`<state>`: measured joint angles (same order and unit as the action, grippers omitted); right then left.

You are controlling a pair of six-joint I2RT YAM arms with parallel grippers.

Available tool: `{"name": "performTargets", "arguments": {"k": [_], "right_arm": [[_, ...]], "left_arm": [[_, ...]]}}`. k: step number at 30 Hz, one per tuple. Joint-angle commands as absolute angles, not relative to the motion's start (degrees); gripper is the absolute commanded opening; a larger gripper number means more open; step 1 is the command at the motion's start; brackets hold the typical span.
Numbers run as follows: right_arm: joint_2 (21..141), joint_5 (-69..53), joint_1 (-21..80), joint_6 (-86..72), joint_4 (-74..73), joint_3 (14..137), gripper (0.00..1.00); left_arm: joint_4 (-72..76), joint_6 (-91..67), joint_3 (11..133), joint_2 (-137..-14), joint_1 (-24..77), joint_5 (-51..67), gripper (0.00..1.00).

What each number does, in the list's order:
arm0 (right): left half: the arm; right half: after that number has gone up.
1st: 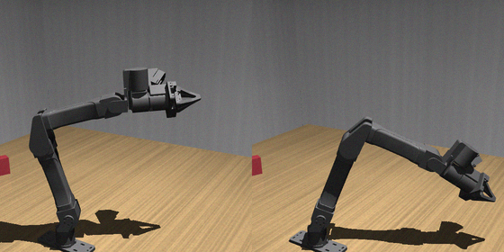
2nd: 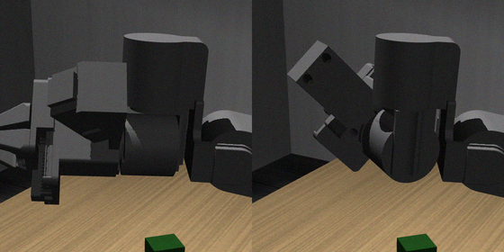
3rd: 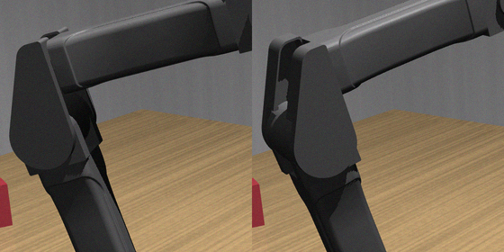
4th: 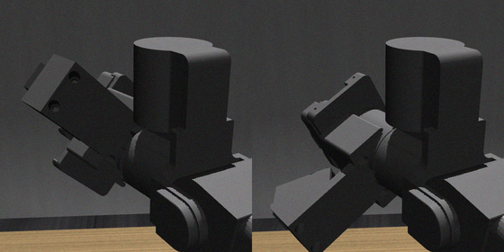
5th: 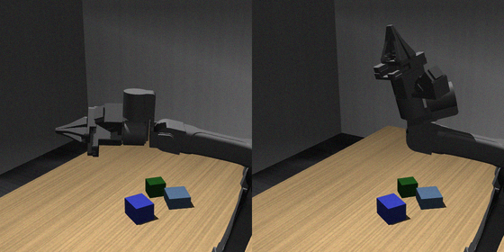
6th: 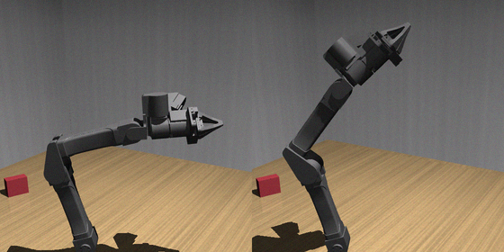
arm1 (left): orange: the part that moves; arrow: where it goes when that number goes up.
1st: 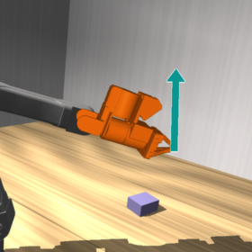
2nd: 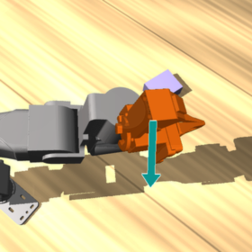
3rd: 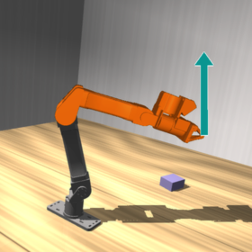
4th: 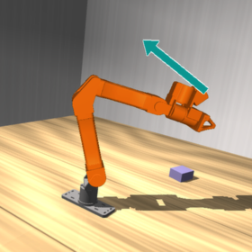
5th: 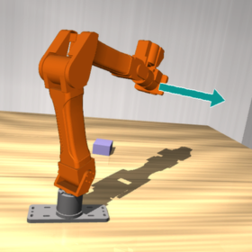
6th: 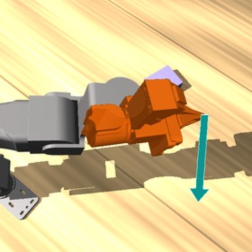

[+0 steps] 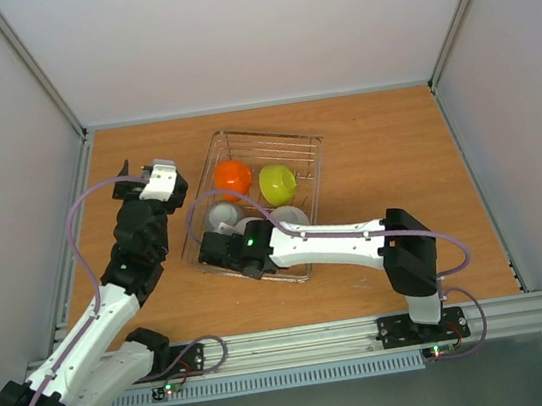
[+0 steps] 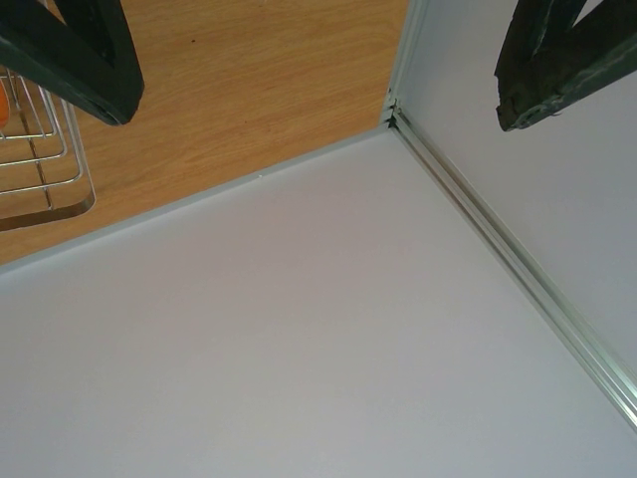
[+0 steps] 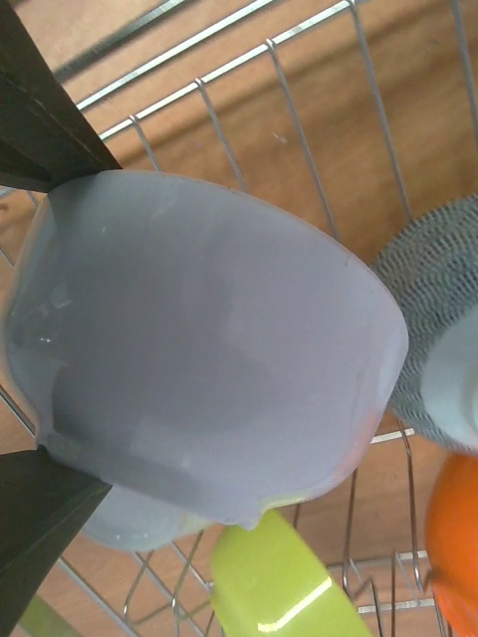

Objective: Load the bowls into the dish rack

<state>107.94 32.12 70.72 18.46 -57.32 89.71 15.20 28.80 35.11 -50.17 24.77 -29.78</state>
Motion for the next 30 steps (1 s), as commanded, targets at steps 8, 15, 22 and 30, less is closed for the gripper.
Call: {"name": "performTargets", "arguments": {"k": [8, 15, 22, 30], "right_arm": [[113.9, 26.7, 71.0, 24.9, -64.3, 94.5, 0.12], [117.3, 26.6, 70.9, 26.2, -65.2, 96.8, 0.60], [116.3, 25.0, 70.6, 26.3, -64.5, 96.8, 0.80], [112.3, 22.4, 70.6, 26.3, -63.5, 95.3, 0.92]], "left_arm": [[17.8, 27.8, 34.5, -49.7, 24.8, -29.1, 0.97], [17.7, 27.7, 34.5, -49.2, 24.8, -29.1, 0.97], [17.7, 27.8, 34.3, -49.0, 24.8, -29.0, 0.97], [17.4, 27.7, 34.4, -48.8, 24.8, -29.0, 0.97]]}}
